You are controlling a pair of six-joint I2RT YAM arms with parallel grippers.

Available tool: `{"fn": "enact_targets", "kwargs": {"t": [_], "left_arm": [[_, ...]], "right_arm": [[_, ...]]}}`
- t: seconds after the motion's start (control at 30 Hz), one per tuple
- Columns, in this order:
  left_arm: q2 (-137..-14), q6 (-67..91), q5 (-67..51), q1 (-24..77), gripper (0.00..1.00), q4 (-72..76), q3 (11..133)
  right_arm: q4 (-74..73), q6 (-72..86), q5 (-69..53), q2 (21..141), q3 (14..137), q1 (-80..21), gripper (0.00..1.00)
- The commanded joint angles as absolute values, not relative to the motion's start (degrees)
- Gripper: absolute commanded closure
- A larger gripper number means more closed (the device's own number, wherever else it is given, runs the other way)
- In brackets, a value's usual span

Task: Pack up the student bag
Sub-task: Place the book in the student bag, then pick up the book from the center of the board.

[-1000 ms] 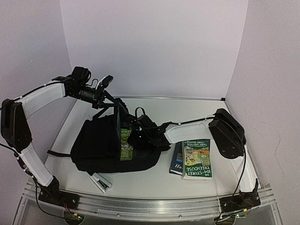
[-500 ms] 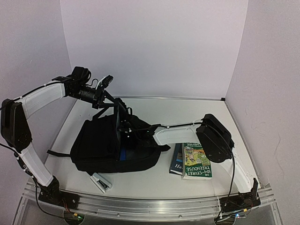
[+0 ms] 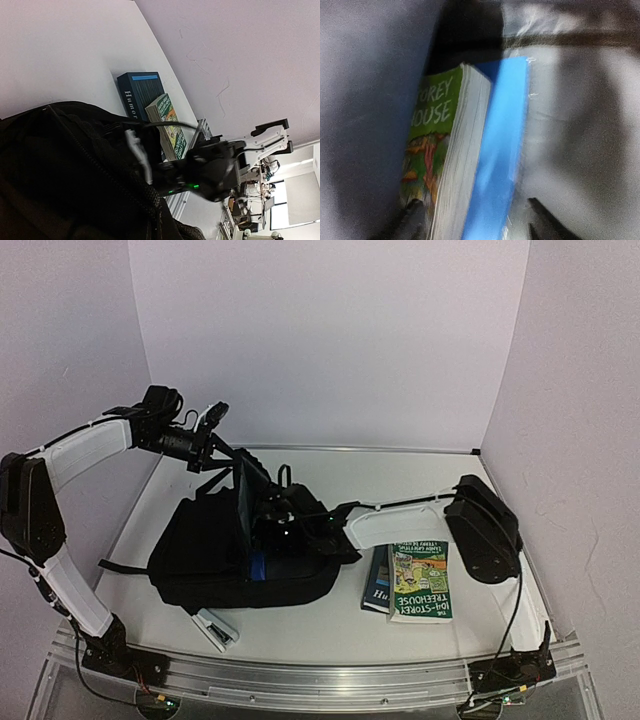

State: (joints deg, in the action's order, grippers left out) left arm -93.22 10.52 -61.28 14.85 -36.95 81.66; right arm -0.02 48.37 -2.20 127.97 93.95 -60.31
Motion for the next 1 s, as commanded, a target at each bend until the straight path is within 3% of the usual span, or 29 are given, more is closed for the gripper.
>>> {"fn": "enact_targets", "kwargs": {"t": [0.0, 0.27, 0.7, 0.97], "left_arm": [[-89.4, 10.2, -61.5, 14.1, 1.0, -33.7, 81.8], [-90.2, 10.1, -61.0, 14.0, 1.0, -33.8, 81.5], [-91.9, 10.1, -61.0, 14.0, 1.0, -34.1, 81.6], [-92.0, 10.1, -61.3, 14.0, 1.0, -34.2, 81.5]], "right_arm": [[-2.5, 43.3, 5.0, 110.5, 87.7, -60.7, 0.22], [-16.5, 42.7, 10.5, 90.7, 74.9, -58.1, 0.02], [-21.4, 50.5, -11.9, 69.0, 41.7, -36.2, 0.02], [-21.0, 55.4, -17.5, 59.3, 28.6, -32.7, 0.02]]}}
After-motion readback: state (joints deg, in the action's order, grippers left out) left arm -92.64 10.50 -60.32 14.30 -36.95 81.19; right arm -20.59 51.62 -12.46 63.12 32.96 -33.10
